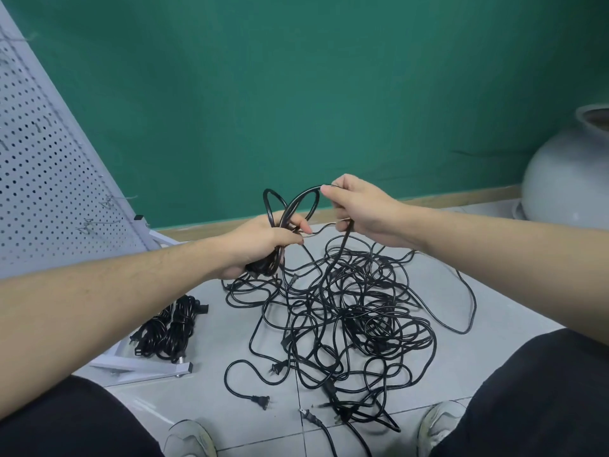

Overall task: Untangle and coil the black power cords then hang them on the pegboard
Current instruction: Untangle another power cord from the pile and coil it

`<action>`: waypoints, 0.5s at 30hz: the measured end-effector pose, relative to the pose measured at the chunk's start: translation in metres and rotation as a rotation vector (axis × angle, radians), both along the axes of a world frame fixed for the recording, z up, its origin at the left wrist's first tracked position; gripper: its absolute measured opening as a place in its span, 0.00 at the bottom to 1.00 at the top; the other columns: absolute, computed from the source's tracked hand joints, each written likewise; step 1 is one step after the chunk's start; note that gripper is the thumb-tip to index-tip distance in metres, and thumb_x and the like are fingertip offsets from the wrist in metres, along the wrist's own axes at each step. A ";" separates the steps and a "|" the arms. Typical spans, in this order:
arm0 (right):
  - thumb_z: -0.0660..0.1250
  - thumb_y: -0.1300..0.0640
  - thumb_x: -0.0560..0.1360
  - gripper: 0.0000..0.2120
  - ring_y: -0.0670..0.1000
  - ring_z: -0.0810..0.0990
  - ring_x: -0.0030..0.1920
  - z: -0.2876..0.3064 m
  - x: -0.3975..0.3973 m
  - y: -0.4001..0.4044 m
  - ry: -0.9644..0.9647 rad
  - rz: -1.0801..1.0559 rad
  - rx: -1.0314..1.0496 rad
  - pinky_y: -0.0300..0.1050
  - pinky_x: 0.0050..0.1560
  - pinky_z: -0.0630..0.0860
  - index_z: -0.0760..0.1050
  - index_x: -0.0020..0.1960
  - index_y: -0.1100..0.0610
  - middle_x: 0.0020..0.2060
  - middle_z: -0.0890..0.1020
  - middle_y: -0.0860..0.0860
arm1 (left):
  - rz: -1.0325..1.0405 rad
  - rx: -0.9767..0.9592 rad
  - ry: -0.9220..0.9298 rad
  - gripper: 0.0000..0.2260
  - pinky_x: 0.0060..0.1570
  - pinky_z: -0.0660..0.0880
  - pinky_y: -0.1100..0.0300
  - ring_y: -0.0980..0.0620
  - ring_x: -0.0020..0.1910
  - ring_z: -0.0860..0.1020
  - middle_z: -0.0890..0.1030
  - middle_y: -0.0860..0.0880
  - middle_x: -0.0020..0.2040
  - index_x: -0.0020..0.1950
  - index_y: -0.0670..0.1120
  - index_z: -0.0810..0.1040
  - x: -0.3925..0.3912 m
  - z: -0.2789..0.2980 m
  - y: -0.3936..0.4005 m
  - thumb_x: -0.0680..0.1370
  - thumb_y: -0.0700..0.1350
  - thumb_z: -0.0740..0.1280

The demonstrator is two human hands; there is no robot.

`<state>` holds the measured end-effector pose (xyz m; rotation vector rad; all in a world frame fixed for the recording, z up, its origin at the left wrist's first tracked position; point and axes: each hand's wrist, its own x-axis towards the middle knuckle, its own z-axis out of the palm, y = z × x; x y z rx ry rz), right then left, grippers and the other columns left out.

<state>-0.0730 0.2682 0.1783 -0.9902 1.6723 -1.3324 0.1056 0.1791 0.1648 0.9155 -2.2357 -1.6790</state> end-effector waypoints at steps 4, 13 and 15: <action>0.66 0.48 0.81 0.10 0.51 0.78 0.45 -0.003 0.004 0.000 -0.091 -0.030 -0.025 0.45 0.43 0.75 0.68 0.51 0.52 0.49 0.75 0.50 | -0.059 0.127 0.023 0.17 0.26 0.65 0.63 0.52 0.24 0.67 0.79 0.33 0.47 0.39 0.49 0.78 0.002 0.005 0.005 0.74 0.29 0.57; 0.62 0.46 0.83 0.17 0.59 0.78 0.38 0.006 0.010 0.007 -0.405 0.119 0.181 0.50 0.47 0.80 0.74 0.56 0.61 0.47 0.82 0.60 | -0.128 0.320 0.040 0.16 0.27 0.70 0.60 0.50 0.27 0.67 0.85 0.48 0.55 0.36 0.45 0.73 0.001 -0.004 0.011 0.74 0.26 0.55; 0.62 0.46 0.83 0.17 0.56 0.73 0.32 0.007 0.011 0.005 -0.374 0.080 0.160 0.48 0.42 0.76 0.75 0.53 0.62 0.46 0.80 0.60 | -0.090 0.328 0.061 0.13 0.28 0.69 0.61 0.48 0.27 0.68 0.85 0.48 0.53 0.35 0.46 0.73 -0.004 -0.007 0.013 0.72 0.28 0.59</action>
